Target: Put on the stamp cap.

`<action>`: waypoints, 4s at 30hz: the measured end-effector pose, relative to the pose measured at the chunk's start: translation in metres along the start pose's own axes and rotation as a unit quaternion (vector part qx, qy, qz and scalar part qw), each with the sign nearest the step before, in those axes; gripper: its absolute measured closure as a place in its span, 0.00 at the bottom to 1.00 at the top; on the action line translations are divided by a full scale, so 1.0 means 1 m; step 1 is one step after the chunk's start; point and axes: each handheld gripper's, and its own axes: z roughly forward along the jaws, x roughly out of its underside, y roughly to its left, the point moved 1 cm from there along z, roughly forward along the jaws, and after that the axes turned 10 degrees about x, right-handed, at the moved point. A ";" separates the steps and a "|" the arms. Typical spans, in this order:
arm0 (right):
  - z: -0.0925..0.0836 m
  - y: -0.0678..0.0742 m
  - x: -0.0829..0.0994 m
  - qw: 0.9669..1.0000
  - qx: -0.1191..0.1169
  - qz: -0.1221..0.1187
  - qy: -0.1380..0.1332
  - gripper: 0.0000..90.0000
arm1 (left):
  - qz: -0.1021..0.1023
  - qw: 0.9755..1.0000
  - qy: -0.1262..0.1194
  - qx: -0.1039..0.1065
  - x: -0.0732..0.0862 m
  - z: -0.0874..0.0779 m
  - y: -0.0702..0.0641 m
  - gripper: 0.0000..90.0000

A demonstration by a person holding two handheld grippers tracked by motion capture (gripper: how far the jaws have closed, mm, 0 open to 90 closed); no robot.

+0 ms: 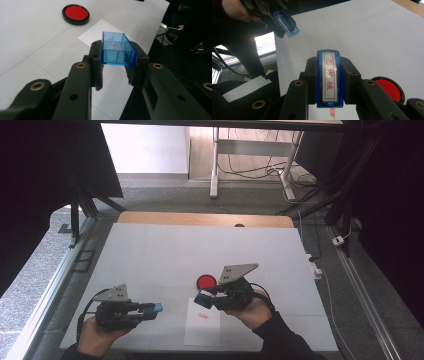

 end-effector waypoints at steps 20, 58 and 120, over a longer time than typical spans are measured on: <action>-0.015 0.001 -0.010 0.999 -0.008 -0.009 -0.035 0.79 | 0.057 0.996 0.022 0.062 -0.040 0.033 0.008 0.76; -0.020 0.009 -0.017 0.997 -0.057 -0.022 -0.055 0.79 | 0.134 0.967 0.036 0.212 -0.070 0.080 0.018 0.77; -0.011 0.009 -0.011 0.996 -0.077 -0.011 -0.051 0.79 | 0.140 0.975 0.032 0.169 -0.056 0.073 0.016 0.47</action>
